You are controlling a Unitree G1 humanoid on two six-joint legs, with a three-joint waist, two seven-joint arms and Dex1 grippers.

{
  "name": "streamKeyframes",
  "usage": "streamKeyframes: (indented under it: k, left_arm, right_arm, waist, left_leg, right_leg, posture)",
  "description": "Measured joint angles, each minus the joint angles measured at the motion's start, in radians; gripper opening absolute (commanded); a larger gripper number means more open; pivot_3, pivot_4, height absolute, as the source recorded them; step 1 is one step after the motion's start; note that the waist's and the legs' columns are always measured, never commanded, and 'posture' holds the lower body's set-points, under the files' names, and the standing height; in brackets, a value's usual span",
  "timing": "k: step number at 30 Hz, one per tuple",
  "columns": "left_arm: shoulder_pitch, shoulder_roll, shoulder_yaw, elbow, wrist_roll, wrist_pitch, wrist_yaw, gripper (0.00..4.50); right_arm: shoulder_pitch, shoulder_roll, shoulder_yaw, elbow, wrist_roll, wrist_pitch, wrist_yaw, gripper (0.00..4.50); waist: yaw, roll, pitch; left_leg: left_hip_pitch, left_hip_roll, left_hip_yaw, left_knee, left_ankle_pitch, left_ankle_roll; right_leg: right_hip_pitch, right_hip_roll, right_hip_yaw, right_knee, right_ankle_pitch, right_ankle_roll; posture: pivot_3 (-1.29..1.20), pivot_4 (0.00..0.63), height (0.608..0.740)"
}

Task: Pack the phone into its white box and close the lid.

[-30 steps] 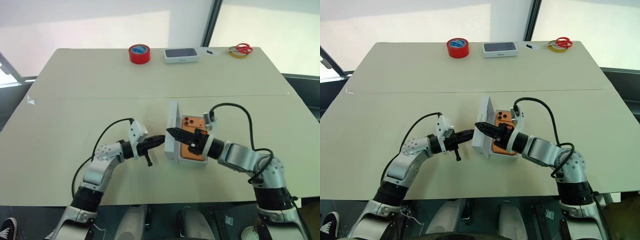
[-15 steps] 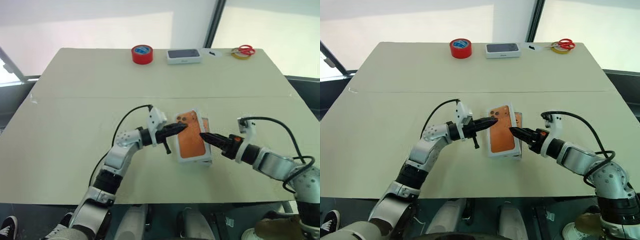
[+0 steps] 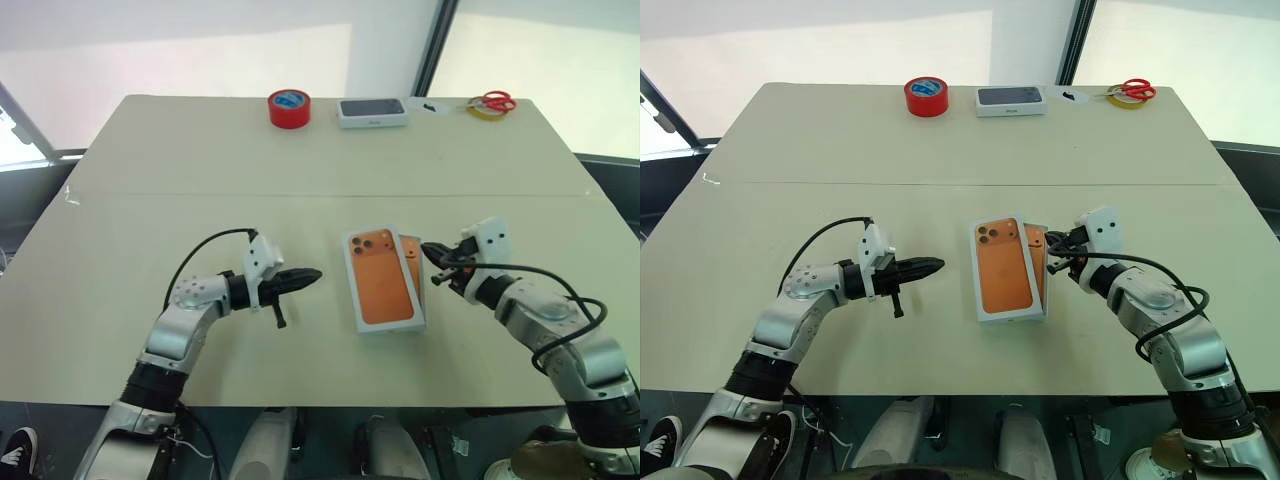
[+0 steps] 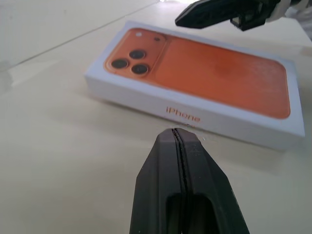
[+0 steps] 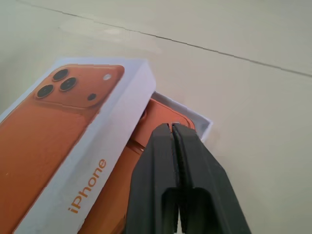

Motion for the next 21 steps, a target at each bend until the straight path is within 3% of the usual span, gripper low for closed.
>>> streamKeyframes:
  k: [6,21]
  left_arm:
    - [-0.062,-0.133,-0.12,0.073,0.103,-0.036,0.06,0.0]
    - [-0.161,-0.219,-0.136,0.199,0.17,-0.07,0.121,0.0]
  right_arm:
    - [0.02,0.017,0.012,0.004,-0.089,-0.026,0.067,0.02]
    - [0.016,0.069,-0.018,0.035,-0.201,-0.033,0.089,0.02]
  waist:
    - [-0.002,0.0,0.0]
    - [-0.002,0.0,0.0]
  left_leg:
    - [0.0,0.0,0.0,0.0,0.0,0.0]
    - [0.0,0.0,0.0,0.001,0.0,0.0]
  right_leg:
    - [0.0,0.0,0.0,0.0,0.0,0.0]
    - [0.0,0.0,0.0,0.001,0.0,0.001]
  posture:
    - [0.0,0.15,0.738]
    - [0.0,0.15,0.738]
